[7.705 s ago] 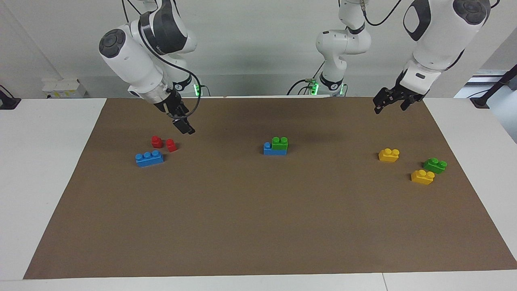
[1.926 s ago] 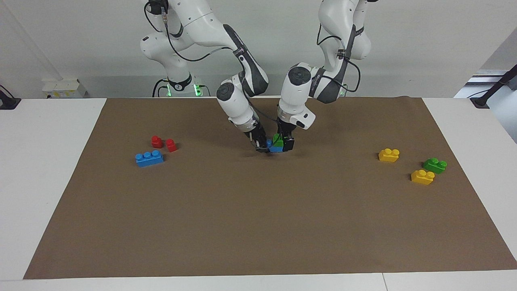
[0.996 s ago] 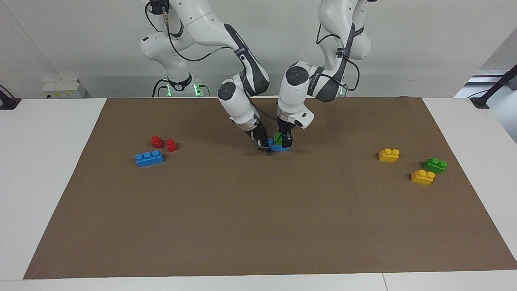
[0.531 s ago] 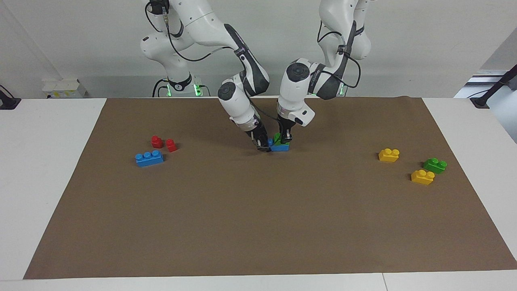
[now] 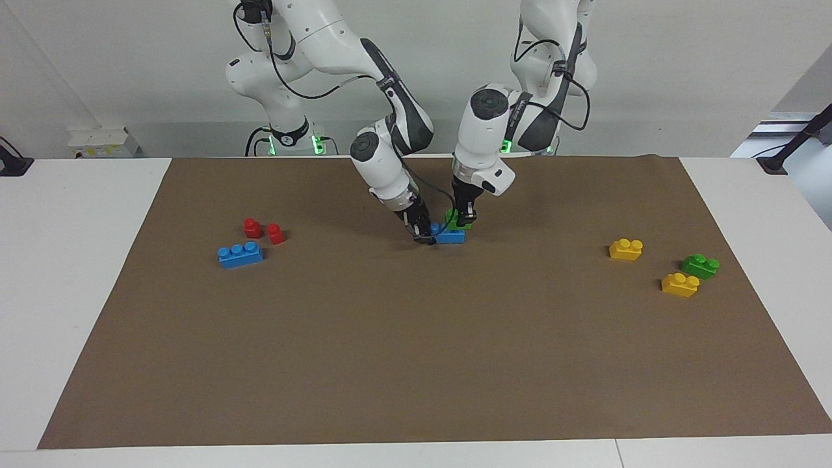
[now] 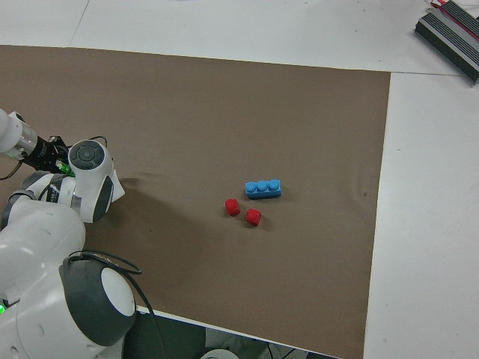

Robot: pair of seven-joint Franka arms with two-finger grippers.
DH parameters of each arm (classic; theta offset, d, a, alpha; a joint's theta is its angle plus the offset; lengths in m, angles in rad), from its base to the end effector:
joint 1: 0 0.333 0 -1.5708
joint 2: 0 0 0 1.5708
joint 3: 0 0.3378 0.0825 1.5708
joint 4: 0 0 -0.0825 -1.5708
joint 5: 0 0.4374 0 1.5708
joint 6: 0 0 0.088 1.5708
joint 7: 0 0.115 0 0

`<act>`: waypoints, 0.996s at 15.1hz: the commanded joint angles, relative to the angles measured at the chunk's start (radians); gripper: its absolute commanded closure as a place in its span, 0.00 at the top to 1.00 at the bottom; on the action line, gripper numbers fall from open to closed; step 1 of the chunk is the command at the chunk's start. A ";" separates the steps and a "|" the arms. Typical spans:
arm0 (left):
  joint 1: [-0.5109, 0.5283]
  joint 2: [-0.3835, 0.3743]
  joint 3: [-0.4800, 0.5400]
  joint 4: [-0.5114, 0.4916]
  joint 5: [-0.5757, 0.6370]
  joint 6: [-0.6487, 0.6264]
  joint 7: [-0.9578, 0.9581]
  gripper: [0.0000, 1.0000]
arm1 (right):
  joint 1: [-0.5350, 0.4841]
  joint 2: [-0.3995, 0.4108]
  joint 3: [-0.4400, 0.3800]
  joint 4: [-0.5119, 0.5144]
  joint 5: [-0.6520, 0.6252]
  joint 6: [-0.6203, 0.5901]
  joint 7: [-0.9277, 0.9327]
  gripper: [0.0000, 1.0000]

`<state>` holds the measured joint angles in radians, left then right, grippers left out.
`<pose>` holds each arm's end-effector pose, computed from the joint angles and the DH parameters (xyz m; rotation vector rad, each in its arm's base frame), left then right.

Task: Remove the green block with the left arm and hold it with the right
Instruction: 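Close the left gripper on green while the right gripper grips blue, then pull the green block off with the left gripper while the right holds blue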

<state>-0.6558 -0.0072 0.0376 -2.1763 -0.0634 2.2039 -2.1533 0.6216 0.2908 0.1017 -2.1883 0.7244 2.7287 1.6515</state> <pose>0.4711 -0.3382 0.3814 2.1889 2.1910 -0.0693 0.4776 0.3911 0.2441 -1.9488 1.9495 0.3919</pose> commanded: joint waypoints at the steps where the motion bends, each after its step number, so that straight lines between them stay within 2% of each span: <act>1: 0.063 -0.053 0.004 -0.010 0.010 -0.052 0.090 0.00 | -0.005 0.004 0.003 -0.010 0.030 0.017 -0.048 0.00; 4: 0.172 -0.054 0.004 -0.010 0.010 -0.061 0.246 0.00 | -0.005 0.004 0.003 -0.010 0.030 0.017 -0.050 0.00; 10: 0.445 -0.037 0.002 0.006 0.008 -0.018 0.714 0.00 | -0.008 0.004 0.001 -0.010 0.030 0.017 -0.064 0.00; 15: 0.605 -0.008 0.002 0.038 0.008 0.020 1.001 0.00 | -0.013 0.005 0.001 -0.010 0.032 0.028 -0.090 0.00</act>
<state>-0.1020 -0.0418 0.0534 -2.1722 -0.0620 2.2151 -1.2441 0.6215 0.2907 0.1016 -2.1881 0.7253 2.7288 1.6176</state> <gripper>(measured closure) 0.652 0.648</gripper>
